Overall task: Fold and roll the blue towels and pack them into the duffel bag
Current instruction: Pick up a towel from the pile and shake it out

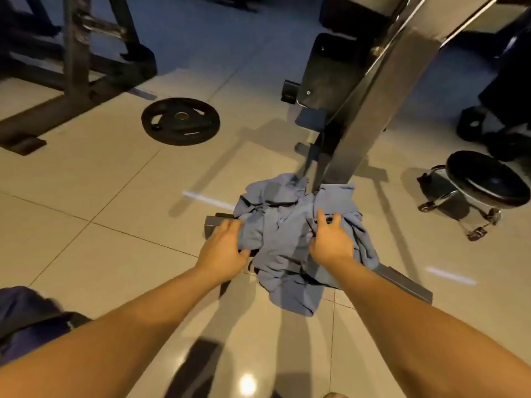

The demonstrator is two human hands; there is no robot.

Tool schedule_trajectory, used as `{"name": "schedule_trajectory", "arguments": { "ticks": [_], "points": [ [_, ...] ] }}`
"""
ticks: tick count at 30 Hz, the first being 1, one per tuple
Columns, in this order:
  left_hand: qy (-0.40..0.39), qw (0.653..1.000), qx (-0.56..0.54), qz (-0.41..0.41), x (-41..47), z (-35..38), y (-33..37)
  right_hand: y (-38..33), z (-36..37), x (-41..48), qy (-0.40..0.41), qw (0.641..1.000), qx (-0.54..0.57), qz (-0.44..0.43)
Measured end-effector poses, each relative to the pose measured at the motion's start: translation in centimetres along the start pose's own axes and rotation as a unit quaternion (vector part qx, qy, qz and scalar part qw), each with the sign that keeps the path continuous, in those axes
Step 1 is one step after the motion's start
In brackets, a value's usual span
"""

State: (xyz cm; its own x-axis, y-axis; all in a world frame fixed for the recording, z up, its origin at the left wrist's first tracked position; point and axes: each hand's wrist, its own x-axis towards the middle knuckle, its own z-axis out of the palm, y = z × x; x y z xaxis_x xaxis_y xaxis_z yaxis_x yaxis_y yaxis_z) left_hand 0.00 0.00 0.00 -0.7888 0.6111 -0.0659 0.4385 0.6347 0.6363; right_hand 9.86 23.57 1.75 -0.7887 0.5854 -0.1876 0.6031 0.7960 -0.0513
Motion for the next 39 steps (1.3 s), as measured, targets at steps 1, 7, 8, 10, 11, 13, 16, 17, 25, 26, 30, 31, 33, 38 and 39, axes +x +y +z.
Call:
{"name": "schedule_trajectory", "arguments": {
  "ticks": [1,7,8,10,11,13,16,17,25,26,30,31,33,38,39],
  "points": [
    [-0.017,1.000,0.014,0.008,0.8,1.3,-0.1,0.9,0.3,1.3,0.009,1.000,-0.015,0.019],
    [-0.088,0.996,-0.013,-0.025,5.4,7.8,0.9,4.7,1.7,6.9,-0.029,0.999,0.000,-0.029],
    [-0.095,0.995,-0.004,-0.023,6.1,8.5,1.4,4.8,1.7,7.0,-0.038,0.999,-0.001,-0.034],
    [-0.131,0.991,0.023,-0.021,7.0,9.8,2.5,5.0,2.2,7.2,-0.031,0.998,-0.019,-0.045],
    [-0.154,0.987,0.034,-0.020,7.3,10.5,2.9,4.9,2.4,6.9,-0.020,0.998,-0.028,-0.052],
    [-0.187,0.981,0.056,-0.024,7.6,11.7,3.2,4.8,2.1,6.2,-0.012,0.998,-0.046,-0.049],
    [-0.204,0.976,0.072,-0.039,7.0,12.2,2.4,4.8,0.7,6.3,-0.023,0.998,0.016,-0.057],
    [-0.201,0.977,0.057,-0.046,6.8,12.1,2.1,4.8,-0.3,6.4,-0.041,0.994,0.076,-0.063],
    [0.020,0.952,-0.304,-0.001,4.2,0.5,9.8,-1.0,-17.5,2.9,-0.106,0.940,0.291,-0.145],
    [0.025,0.943,-0.333,0.010,3.5,-1.8,11.5,-2.0,-19.3,1.8,-0.102,0.933,0.313,-0.148],
    [0.019,0.926,-0.378,0.000,0.0,-8.8,15.4,-5.9,-24.0,-3.5,-0.040,0.905,0.387,-0.172],
    [0.018,0.929,-0.370,-0.018,-1.5,-10.1,15.8,-6.6,-24.7,-4.7,-0.026,0.897,0.405,-0.175],
    [0.012,0.938,-0.345,-0.025,-4.6,-12.4,16.0,-7.7,-25.7,-6.9,-0.023,0.872,0.460,-0.165],
    [0.072,0.921,-0.382,-0.027,-12.6,-18.6,15.7,-10.7,-27.0,-12.2,-0.106,0.756,0.631,-0.139],
    [0.082,0.915,-0.394,-0.033,-14.1,-19.7,15.5,-11.4,-27.0,-13.2,-0.130,0.736,0.649,-0.138]
  ]
}}
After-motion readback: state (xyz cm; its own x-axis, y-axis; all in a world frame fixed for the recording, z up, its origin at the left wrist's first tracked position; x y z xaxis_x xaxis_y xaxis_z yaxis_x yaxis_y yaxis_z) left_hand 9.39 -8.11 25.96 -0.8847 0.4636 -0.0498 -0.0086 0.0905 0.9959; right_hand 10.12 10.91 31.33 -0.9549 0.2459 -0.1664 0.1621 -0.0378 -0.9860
